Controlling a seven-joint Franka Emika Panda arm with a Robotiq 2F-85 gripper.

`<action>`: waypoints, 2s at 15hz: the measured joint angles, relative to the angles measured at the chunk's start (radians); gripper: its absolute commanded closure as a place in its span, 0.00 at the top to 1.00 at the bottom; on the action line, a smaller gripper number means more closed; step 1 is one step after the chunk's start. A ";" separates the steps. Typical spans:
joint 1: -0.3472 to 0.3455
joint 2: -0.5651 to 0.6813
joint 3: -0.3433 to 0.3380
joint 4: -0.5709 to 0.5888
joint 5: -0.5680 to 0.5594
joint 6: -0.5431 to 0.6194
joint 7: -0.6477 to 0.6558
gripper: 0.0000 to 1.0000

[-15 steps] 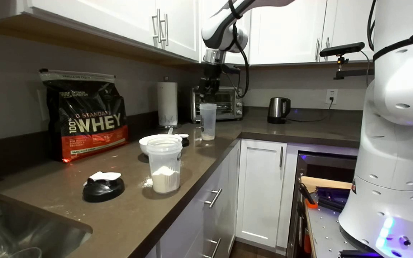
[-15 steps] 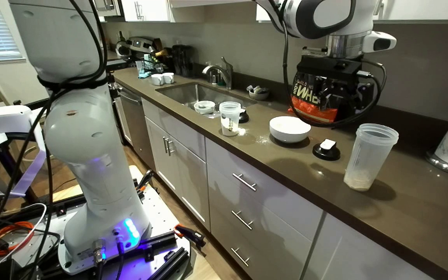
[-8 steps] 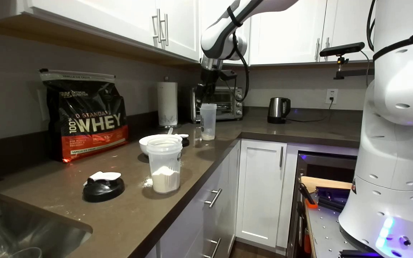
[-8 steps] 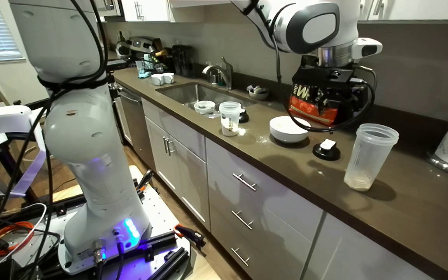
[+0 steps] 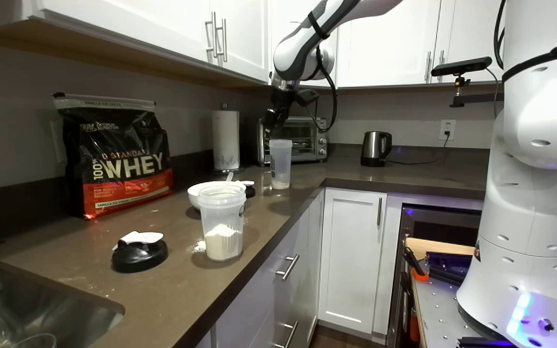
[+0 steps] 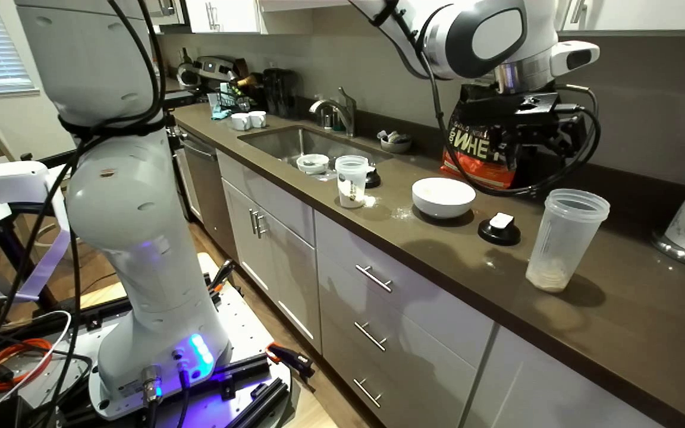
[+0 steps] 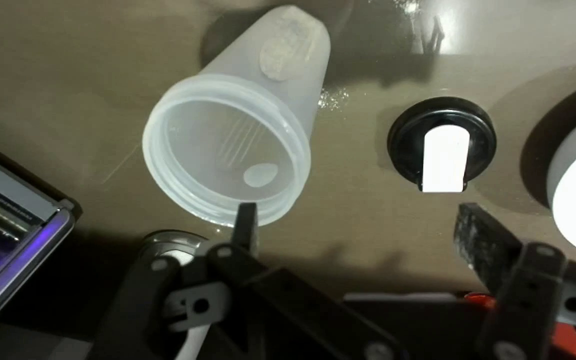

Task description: Move the bottle slightly to the left

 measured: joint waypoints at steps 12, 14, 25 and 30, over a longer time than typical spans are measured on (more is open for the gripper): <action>-0.054 0.136 0.011 0.154 0.076 -0.179 0.000 0.79; -0.060 0.145 0.014 0.180 0.084 -0.221 0.000 0.60; -0.071 0.173 0.016 0.266 0.102 -0.369 0.000 0.53; -0.074 0.182 0.017 0.269 0.102 -0.377 0.001 0.46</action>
